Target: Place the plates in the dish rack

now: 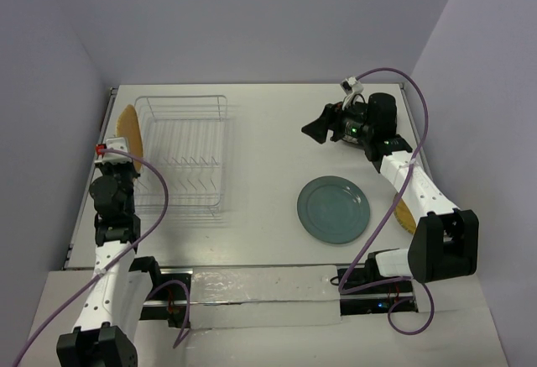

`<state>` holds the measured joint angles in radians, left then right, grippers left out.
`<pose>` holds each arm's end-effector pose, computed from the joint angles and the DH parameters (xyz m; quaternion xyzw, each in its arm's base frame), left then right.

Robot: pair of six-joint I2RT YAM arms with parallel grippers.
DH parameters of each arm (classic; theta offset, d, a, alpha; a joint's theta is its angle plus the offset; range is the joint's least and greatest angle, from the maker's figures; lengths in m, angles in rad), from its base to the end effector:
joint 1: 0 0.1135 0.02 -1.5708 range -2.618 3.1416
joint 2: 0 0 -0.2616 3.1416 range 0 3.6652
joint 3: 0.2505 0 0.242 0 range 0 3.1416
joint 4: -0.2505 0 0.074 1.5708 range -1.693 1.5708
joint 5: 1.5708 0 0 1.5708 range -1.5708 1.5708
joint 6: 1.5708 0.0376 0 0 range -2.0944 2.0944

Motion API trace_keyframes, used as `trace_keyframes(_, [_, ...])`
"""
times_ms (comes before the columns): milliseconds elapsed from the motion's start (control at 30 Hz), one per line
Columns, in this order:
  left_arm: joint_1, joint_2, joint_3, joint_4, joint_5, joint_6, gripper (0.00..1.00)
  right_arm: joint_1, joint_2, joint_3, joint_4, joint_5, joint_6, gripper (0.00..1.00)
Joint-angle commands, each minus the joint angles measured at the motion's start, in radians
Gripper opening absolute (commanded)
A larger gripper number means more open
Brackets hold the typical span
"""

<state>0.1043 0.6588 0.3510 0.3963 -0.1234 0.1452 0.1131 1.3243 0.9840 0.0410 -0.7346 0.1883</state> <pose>0.1642 0.0218 0.2696 -0.0317 0.6746 0.1329 0.7254 0.2898 0.0583 0.3154 -0.1848 0.7584 0.3689 0.5045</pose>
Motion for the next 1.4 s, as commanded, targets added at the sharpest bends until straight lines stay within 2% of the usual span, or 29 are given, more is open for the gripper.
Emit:
trace_keyframes(0, [0.002, -0.024, 0.008, 0.117, -0.028, 0.054, 0.0, -0.006, -0.002, 0.054, 0.029, -0.034, -0.018, 0.79])
trace_keyframes(167, [0.002, 0.014, 0.018, 0.104, -0.045, 0.055, 0.01, -0.006, -0.01, 0.051, 0.028, -0.034, -0.026, 0.79])
trace_keyframes(300, [0.002, 0.019, 0.036, 0.057, -0.046, 0.038, 0.05, -0.006, -0.013, 0.053, 0.028, -0.045, -0.035, 0.79])
trace_keyframes(367, [0.002, 0.015, 0.042, 0.02, -0.073, -0.02, 0.22, -0.007, -0.004, 0.06, 0.028, -0.051, -0.029, 0.79])
trace_keyframes(733, [0.002, 0.0, 0.056, -0.057, -0.091, -0.083, 0.3, -0.006, 0.005, 0.058, 0.03, -0.069, -0.016, 0.79])
trace_keyframes(800, [0.002, -0.009, 0.097, -0.144, -0.064, -0.115, 0.45, -0.006, 0.001, 0.058, 0.03, -0.071, -0.015, 0.79])
trace_keyframes(900, [0.002, -0.037, 0.119, -0.201, -0.055, -0.137, 0.76, -0.004, -0.005, 0.058, 0.03, -0.075, -0.013, 0.79])
trace_keyframes(967, [0.002, -0.065, 0.134, -0.233, -0.088, -0.188, 0.82, -0.004, -0.008, 0.058, 0.03, -0.077, -0.012, 0.79])
trace_keyframes(1033, [0.0, -0.089, 0.137, -0.24, -0.105, -0.195, 0.84, -0.004, -0.012, 0.056, 0.03, -0.078, -0.012, 0.79])
trace_keyframes(1167, [0.001, -0.108, 0.178, -0.281, -0.127, -0.211, 0.96, 0.002, -0.019, 0.05, 0.03, -0.078, -0.01, 0.79])
trace_keyframes(1367, [0.002, -0.057, 0.34, -0.359, -0.236, -0.295, 0.99, 0.002, -0.053, 0.038, 0.026, -0.026, 0.019, 0.87])
